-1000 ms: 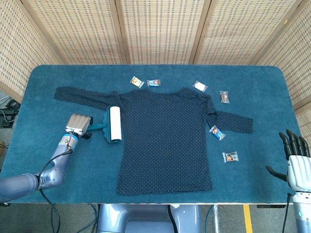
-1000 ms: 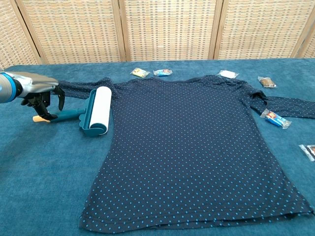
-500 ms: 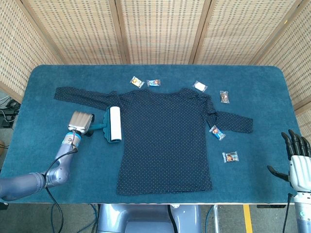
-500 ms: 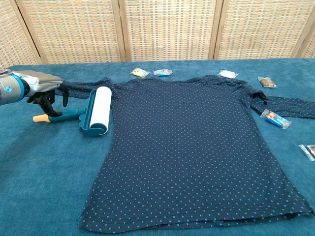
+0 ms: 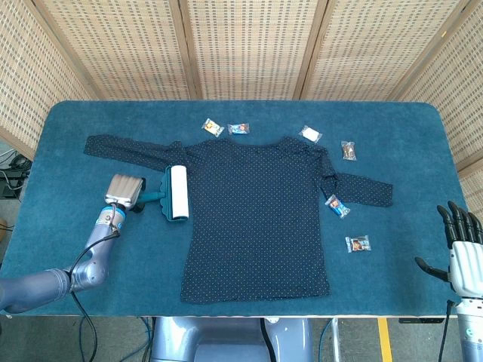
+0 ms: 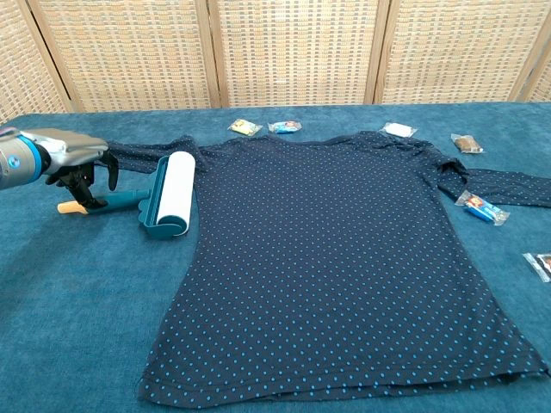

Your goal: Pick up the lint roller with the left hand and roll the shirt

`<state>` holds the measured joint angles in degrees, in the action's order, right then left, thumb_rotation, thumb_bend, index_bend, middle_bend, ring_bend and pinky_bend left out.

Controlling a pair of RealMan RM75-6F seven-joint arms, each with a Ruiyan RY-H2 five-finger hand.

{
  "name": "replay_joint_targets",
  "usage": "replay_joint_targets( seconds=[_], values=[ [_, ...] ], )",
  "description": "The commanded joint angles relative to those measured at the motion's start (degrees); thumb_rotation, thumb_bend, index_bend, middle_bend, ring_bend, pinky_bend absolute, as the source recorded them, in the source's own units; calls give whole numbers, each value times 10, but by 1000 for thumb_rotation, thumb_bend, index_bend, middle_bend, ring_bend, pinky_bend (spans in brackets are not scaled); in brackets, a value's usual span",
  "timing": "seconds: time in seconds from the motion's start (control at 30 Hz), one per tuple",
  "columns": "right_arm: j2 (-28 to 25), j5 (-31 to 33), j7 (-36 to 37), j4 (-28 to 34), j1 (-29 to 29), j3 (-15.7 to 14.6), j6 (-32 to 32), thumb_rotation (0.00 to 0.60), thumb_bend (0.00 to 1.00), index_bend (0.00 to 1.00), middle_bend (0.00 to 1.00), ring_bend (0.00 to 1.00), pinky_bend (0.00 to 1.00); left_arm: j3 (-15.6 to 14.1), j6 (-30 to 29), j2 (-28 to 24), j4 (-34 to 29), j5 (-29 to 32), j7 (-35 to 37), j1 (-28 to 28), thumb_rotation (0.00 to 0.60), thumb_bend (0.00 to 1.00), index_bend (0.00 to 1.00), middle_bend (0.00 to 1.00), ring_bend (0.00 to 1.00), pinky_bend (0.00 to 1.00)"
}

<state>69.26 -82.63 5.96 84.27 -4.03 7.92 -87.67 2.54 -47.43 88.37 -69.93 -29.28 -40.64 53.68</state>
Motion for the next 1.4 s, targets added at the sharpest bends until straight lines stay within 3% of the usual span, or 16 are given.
replay_joint_targets(
  seconds=[0.03,0.53,0.73,0.8,0.9,1.0,1.4],
  values=[
    [-1,0,1,0,0,0,0,600,64,29,0,0,0,-2,-1,16,15,-5,-1,-1,600,356,379,879,761,699],
    [-3,-4,15,0,2,2,-7,600,64,29,0,0,0,4,-7,61,59,-13,-23,-1,600,357,433,879,761,699],
    [-3,-9,23,-1,4,2,-13,600,63,29,0,0,0,4,-17,75,68,-15,-38,-6,600,490,535,879,762,699],
    [-3,-10,24,0,4,2,-14,600,63,29,0,0,0,5,-19,75,67,-17,-40,-7,600,546,611,880,764,699],
    [-3,-10,26,0,4,2,-16,600,63,30,0,0,0,7,-20,73,62,-25,-38,-10,600,597,747,887,767,699],
    [-4,-11,27,1,5,3,-17,600,63,30,0,0,0,11,-26,67,55,-41,-30,-14,600,640,820,893,769,699],
    [-6,-10,29,3,6,3,-17,600,63,30,0,0,0,17,-28,3,-20,-65,-47,-8,600,672,851,900,769,699]
  ],
)
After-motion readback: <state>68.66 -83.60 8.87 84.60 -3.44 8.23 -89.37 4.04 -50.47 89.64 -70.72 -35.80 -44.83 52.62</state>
